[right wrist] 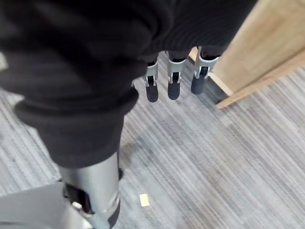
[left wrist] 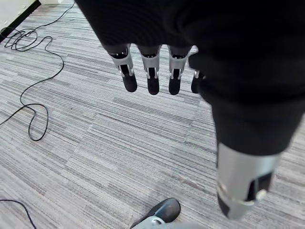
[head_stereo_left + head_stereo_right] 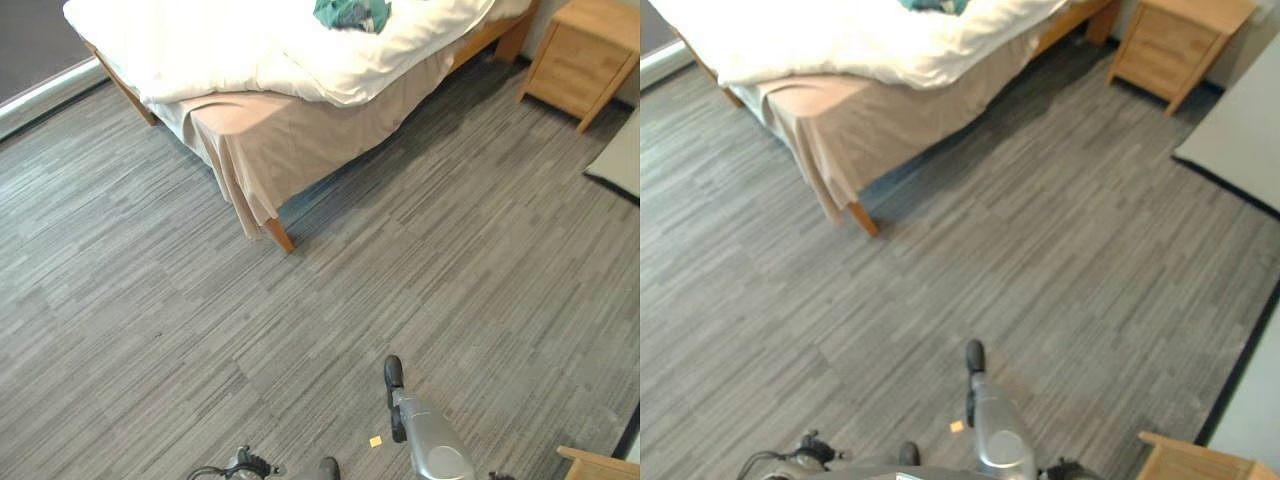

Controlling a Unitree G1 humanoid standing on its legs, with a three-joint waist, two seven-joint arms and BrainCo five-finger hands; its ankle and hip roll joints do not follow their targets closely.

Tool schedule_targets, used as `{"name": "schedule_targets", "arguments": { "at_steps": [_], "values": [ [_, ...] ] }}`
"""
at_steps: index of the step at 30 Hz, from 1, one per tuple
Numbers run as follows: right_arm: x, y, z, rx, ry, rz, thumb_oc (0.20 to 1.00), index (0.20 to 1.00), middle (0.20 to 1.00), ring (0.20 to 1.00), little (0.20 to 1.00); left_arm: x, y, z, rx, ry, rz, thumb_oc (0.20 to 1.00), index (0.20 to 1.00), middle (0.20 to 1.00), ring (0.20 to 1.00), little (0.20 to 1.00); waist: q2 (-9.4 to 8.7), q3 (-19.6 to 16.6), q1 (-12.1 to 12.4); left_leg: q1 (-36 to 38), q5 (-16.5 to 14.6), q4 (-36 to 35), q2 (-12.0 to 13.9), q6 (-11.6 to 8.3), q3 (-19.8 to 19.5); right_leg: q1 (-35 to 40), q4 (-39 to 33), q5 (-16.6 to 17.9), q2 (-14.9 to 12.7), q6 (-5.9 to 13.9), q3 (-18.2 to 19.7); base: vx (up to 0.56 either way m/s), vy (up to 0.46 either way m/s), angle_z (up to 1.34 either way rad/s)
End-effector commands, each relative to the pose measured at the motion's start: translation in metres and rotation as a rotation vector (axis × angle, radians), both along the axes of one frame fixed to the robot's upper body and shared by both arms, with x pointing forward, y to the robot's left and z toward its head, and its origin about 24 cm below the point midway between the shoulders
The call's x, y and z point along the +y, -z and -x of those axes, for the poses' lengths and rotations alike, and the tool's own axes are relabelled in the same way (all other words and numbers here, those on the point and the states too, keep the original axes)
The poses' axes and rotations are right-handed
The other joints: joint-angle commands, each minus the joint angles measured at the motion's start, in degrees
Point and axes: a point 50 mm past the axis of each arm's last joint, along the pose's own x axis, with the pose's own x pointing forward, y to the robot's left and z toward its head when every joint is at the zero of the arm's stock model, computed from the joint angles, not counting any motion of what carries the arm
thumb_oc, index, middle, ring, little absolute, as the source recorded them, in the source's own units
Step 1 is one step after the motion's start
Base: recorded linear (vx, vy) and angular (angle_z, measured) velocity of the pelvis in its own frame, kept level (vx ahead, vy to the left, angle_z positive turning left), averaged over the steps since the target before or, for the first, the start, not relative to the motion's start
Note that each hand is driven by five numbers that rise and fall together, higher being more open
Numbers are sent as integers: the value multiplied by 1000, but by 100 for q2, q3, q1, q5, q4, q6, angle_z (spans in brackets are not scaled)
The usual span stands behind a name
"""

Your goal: Tidy up the quilt and then pick up the clothes from the bed and put them into the laundry hamper.

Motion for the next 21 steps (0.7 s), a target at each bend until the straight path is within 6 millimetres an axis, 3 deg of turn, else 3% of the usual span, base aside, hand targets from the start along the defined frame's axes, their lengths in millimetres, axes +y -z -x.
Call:
{"name": "schedule_targets", "arguments": {
  "at_steps": [1, 2, 3, 4, 6, 7, 9, 10, 12, 14, 16, 18, 21],
  "values": [
    [-4, 4, 26, 24, -8, -2, 1000, 1000, 1000, 1000, 1000, 12, 2, 28, 44, -2, -48, 1000, 1000, 1000, 1000, 1000, -57, -204, -251, 415, 408, 866, -520, 33, 555, 81, -263, 286, -201, 51, 259, 563, -180, 30],
    [-4, 2, 20, 3, -30, 3, 1000, 1000, 1000, 1000, 1000, 11, 2, 27, 19, -49, -55, 1000, 1000, 1000, 1000, 1000, -6, -244, -282, 228, 1148, 1526, -315, -196, 635, 255, -274, 158, -51, -96, 259, 451, -162, 38],
    [-4, 1, 17, -3, -44, 6, 1000, 1000, 1000, 1000, 1000, 11, 2, 27, 9, -69, -56, 1000, 1000, 1000, 1000, 1000, -32, -263, -283, 154, 1263, 1639, -291, -221, 655, 291, -283, 128, -47, -124, 275, 392, -209, 37],
    [-7, -2, 8, -37, -75, 22, 1000, 1000, 1000, 1000, 1000, 11, 0, 20, -26, -140, -49, 1000, 1000, 1000, 1000, 1000, -163, -256, -214, -485, 1434, 2524, -201, -245, 726, 519, -331, -4, -65, -288, 337, 204, -154, 20],
    [-10, -4, 1, -75, -69, 27, 1000, 1000, 1000, 1000, 1000, 9, -1, 11, -62, -192, -39, 1000, 1000, 1000, 1000, 1000, -241, -184, -79, -1201, 1342, 3017, -266, -170, 672, 735, -369, -99, -97, -359, 352, 255, -157, 8],
    [-10, -9, -14, -145, -40, 18, 1000, 1000, 1000, 1000, 1000, 9, -4, -1, -100, -204, -28, 1000, 1000, 1000, 1000, 1000, -377, -83, 170, -2101, 1226, 2648, -288, -35, 623, 1128, -503, -207, -212, -334, 369, 380, -115, 15],
    [-8, -13, -27, -204, -22, 13, 1000, 1000, 1000, 1000, 1000, 10, -4, -1, -97, -246, -22, 1000, 1000, 1000, 1000, 1000, -413, -42, 317, -2229, 1322, 1618, -155, 7, 749, 1358, -589, -313, -229, -277, 357, 319, -26, 25],
    [-8, -13, -27, -205, -22, 13, 1000, 1000, 1000, 1000, 1000, 10, -4, -1, -97, -246, -22, 1000, 1000, 1000, 1000, 1000, -417, -35, 319, -2216, 1325, 1610, -159, 8, 752, 1367, -591, -314, -232, -276, 359, 259, 38, 7],
    [-7, -16, -35, -238, -21, 9, 1000, 1000, 1000, 1000, 1000, 15, -1, 14, -60, -249, -20, 1000, 1000, 1000, 1000, 1000, -407, 29, 676, -2894, 1948, -127, -93, -106, 527, 1909, -807, -542, -15, -282, 593, 538, 92, 0],
    [-6, -15, -35, -225, -38, 16, 1000, 1000, 1000, 1000, 1000, 13, 1, 23, -40, -265, -7, 1000, 1000, 1000, 1000, 1000, -426, 53, 800, -2978, 1949, -660, -92, -87, 370, 2071, -843, -613, 53, -294, 706, 512, 98, -39],
    [-5, -15, -36, -208, -62, 21, 1000, 1000, 1000, 1000, 1000, 10, 3, 31, -26, -295, 16, 1000, 1000, 1000, 1000, 1000, -440, 91, 890, -2981, 1912, -843, -91, -62, 257, 2192, -804, -729, 77, -271, 803, 417, 148, -55],
    [-1, -13, -36, -195, -78, 28, 1000, 1000, 1000, 1000, 1000, 6, 5, 35, -4, -278, 27, 1000, 1000, 1000, 1000, 1000, -434, 65, 1007, -2842, 1796, -774, -98, -29, 292, 2313, -597, -971, -62, -126, 768, 417, 158, -62],
    [6, -6, -19, -147, -12, -19, 1000, 1000, 1000, 1000, 1000, 7, 6, 49, 55, -203, -3, 1000, 1000, 1000, 1000, 1000, -520, -205, 1210, -2841, 1655, -243, -181, 69, 423, 2809, -25, -1296, -422, 68, 521, 515, 105, -59]
  ]
}}
